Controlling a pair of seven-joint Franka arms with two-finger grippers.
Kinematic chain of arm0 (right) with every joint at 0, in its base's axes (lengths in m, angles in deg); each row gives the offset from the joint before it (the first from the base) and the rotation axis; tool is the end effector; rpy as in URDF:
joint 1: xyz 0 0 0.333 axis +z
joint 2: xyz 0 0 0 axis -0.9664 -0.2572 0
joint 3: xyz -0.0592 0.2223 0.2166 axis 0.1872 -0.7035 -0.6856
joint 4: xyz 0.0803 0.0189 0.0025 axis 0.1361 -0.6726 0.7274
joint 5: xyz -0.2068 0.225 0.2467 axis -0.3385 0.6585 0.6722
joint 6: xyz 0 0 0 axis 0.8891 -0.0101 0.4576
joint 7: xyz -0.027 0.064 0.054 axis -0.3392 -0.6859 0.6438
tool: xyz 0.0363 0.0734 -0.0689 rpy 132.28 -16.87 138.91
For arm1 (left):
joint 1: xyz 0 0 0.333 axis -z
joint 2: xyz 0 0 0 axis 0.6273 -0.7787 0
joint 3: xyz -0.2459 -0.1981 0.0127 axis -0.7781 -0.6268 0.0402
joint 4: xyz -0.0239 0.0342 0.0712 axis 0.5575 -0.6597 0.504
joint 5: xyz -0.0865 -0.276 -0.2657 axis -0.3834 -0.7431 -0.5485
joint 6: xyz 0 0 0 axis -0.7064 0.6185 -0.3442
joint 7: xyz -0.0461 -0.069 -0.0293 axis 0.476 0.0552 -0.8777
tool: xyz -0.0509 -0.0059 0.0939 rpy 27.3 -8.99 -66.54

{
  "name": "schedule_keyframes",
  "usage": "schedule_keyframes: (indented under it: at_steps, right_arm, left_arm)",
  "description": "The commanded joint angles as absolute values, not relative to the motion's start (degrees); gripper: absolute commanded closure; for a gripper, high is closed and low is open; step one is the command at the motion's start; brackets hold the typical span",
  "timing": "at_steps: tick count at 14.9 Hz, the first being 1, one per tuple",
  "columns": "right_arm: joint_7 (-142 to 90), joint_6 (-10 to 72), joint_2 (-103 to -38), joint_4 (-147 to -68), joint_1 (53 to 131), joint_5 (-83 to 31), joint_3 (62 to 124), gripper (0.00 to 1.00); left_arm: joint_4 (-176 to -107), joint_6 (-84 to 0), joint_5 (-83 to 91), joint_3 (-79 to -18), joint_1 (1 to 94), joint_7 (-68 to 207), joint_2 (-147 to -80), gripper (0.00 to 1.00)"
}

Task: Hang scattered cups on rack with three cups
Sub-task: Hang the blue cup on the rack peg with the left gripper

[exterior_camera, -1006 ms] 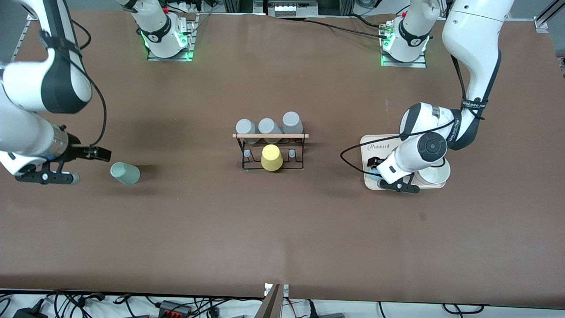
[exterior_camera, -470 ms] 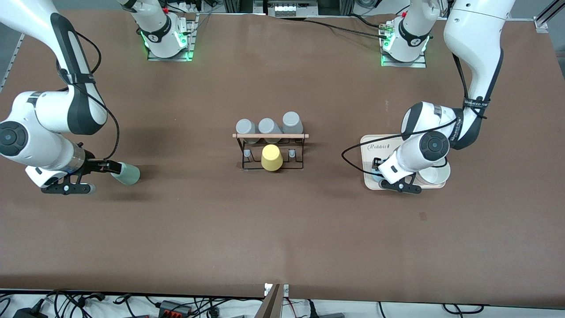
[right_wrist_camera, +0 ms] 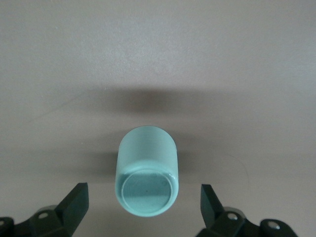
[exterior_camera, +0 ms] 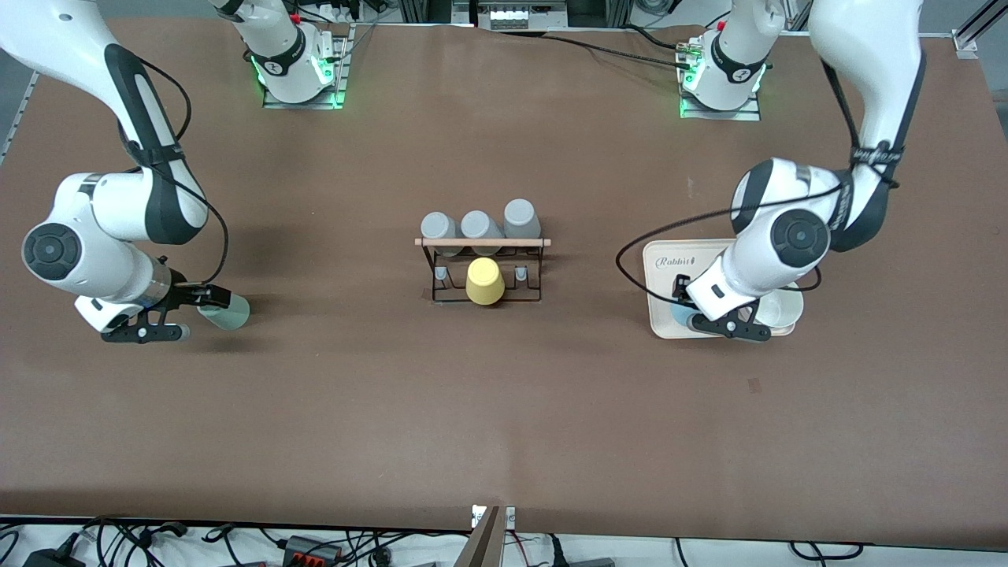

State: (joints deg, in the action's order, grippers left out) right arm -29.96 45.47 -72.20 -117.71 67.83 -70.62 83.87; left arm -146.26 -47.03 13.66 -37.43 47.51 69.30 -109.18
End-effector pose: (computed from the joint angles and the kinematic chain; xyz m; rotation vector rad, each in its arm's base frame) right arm 0.6223 -0.0439 0.2623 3.0655 0.0695 -0.1121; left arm 0.6115 -0.1668 0.3295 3.1080 -0.2638 -0.1005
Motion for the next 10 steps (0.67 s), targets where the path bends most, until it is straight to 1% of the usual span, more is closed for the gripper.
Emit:
schedule_keyframes:
  at_steps: [1, 3, 5, 8, 10]
  right_arm:
    - [-28.7, 48.6, -72.8, -119.3, 67.0, -71.1, 83.2, 0.00]
    - [-28.7, 49.9, -73.0, -120.3, 66.9, -71.1, 83.3, 0.00]
    - [-28.4, 50.0, -73.2, -120.6, 66.4, -71.1, 83.3, 0.00]
    - [-28.4, 49.8, -73.2, -120.6, 66.4, -71.1, 83.2, 0.00]
    - [-28.4, 49.5, -73.1, -120.6, 66.5, -71.1, 83.2, 0.25]
  left_arm:
    - [-138.3, -37.8, 13.6, -41.3, 47.8, 72.2, -108.7, 0.99]
    - [-131.1, -31.2, 12.4, -45.0, 48.4, 81.6, -109.3, 0.99]
    - [-127.3, -30.3, 11.8, -46.8, 50.5, 91.7, -111.9, 0.99]
    - [-120.8, -30.4, 11.3, -46.8, 54.8, 99.8, -116.7, 0.99]
    - [-116.8, -32.2, 11.4, -46.6, 58.4, 106.8, -120.0, 0.99]
